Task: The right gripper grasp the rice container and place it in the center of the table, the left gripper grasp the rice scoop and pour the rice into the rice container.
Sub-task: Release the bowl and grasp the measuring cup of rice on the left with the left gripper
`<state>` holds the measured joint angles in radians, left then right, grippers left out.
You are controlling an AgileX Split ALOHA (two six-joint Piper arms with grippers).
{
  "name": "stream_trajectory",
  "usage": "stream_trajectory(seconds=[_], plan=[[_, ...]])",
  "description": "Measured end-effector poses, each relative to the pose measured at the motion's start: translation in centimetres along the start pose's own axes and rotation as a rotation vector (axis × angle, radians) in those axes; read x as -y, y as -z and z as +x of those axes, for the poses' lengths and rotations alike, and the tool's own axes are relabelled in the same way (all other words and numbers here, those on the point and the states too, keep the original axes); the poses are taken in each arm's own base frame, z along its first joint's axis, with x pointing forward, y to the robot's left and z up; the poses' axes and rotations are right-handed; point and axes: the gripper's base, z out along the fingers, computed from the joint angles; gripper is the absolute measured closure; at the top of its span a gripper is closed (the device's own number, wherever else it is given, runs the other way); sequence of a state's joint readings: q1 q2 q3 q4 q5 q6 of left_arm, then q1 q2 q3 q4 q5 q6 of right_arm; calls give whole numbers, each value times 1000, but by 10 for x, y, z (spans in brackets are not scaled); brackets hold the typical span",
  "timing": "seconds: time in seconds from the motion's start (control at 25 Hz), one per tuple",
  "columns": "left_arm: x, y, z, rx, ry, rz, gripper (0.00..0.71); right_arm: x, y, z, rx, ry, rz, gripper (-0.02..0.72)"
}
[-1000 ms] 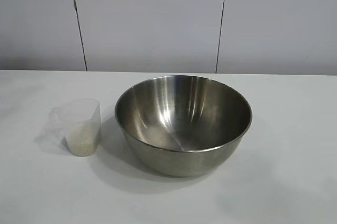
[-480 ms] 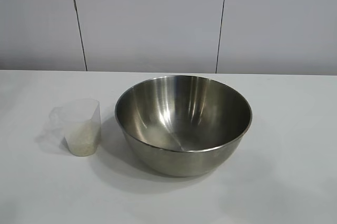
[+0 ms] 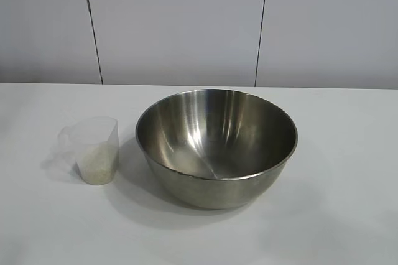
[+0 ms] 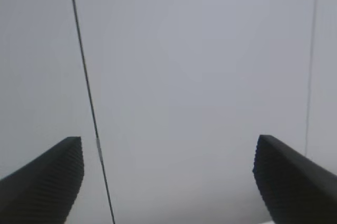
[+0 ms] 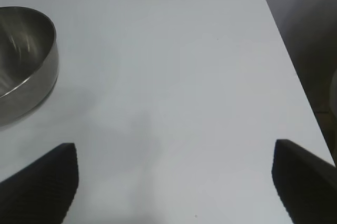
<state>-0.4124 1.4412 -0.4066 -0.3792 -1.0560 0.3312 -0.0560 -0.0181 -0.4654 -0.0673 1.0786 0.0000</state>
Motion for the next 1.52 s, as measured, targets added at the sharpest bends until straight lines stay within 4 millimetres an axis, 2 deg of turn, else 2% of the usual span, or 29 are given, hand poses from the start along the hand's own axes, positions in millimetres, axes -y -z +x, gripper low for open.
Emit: stream_trajectory(seconds=[0.4,0.52,0.72,0.92,1.32,1.52], plan=[[-5,13,18,-86,4,-21,81,0,0,0,1,0,0,9],[-4,18,38,-151,-51,-15,81,0,0,0,1,0,0,9],[1,27,85,-309,-125,28,81,0,0,0,1,0,0,9],[6,29,113,-421,-136,57,82,0,0,0,1,0,0,9],[12,32,142,-520,-178,111,82,0,0,0,1,0,0,9],[16,24,147,-517,-179,116,82,0,0,0,1,0,0,9]])
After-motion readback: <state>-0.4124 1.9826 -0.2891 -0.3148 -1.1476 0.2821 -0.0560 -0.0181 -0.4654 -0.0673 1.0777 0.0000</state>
